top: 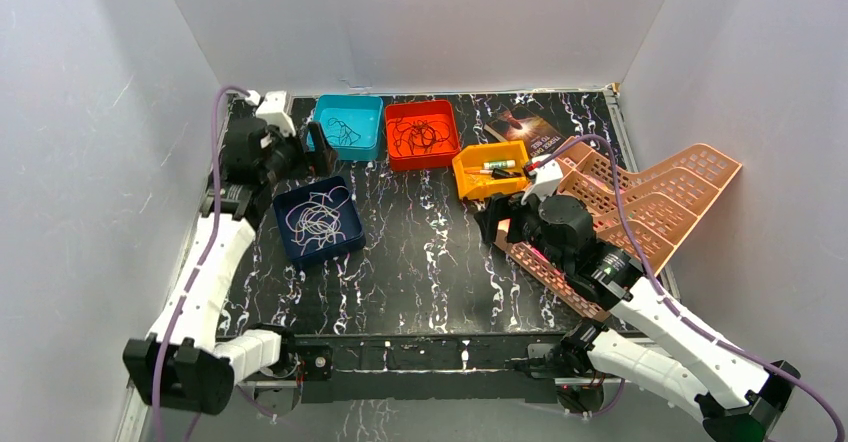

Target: Untangle the cables

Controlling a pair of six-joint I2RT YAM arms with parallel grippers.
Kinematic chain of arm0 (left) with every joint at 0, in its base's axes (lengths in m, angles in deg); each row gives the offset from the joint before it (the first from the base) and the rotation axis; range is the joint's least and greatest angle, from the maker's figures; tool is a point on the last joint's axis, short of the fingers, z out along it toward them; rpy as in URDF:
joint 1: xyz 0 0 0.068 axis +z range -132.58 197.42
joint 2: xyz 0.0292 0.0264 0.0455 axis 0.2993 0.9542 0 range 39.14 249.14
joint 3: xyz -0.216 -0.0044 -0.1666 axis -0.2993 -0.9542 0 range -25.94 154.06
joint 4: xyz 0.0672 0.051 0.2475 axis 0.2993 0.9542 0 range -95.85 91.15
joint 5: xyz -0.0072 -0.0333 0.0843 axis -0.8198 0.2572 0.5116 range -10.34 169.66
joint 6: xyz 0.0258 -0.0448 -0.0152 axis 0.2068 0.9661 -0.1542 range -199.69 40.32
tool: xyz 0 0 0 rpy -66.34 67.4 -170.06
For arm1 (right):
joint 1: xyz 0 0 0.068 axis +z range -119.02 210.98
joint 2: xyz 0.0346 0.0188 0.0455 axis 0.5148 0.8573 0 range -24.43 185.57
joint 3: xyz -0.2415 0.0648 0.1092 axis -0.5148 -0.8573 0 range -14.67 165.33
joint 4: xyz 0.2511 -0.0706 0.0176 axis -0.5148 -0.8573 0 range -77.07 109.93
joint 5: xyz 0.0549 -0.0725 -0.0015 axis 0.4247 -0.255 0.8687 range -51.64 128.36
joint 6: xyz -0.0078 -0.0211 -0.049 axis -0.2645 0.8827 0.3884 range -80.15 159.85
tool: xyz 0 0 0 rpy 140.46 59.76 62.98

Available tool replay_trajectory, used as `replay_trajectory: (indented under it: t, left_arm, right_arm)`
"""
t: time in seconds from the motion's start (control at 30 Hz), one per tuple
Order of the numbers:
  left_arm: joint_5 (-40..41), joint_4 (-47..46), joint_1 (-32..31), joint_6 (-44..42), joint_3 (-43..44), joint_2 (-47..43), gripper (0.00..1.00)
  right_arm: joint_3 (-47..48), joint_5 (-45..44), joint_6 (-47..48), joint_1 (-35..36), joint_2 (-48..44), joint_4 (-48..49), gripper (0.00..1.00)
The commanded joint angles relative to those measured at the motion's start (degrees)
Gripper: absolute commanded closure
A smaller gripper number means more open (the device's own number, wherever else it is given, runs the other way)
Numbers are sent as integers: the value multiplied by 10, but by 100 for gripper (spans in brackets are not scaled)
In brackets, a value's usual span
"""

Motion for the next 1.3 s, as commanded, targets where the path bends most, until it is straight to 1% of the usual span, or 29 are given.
replay_trajectory:
  t: [0.0,0.13,0.23,0.33,0.57,0.97,1.1,1.27]
  left_arm:
    - [10,21,-1,0,-58,-98,1]
    - [10,19,-1,13,-118,-182,2]
    - [22,14,-1,26,-157,-235,2]
    - [29,18,-1,36,-176,-265,2]
    - [49,26,-1,45,-198,-282,2]
    - [61,35,-1,66,-213,-286,2]
    - [59,36,-1,63,-208,-280,2]
    - [59,35,-1,61,-203,-272,2]
  right_arm:
    - [26,-26,23,1,-13,9,2]
    - [21,-20,37,1,-20,10,2]
    - [11,-34,37,1,-27,20,2]
    - [2,-44,36,1,-39,26,2]
    - [-20,-63,45,1,-70,56,2]
    - [-28,-11,63,1,-65,71,2]
    - [-34,-7,66,1,-70,80,2]
    - [-27,-13,66,1,-60,68,2]
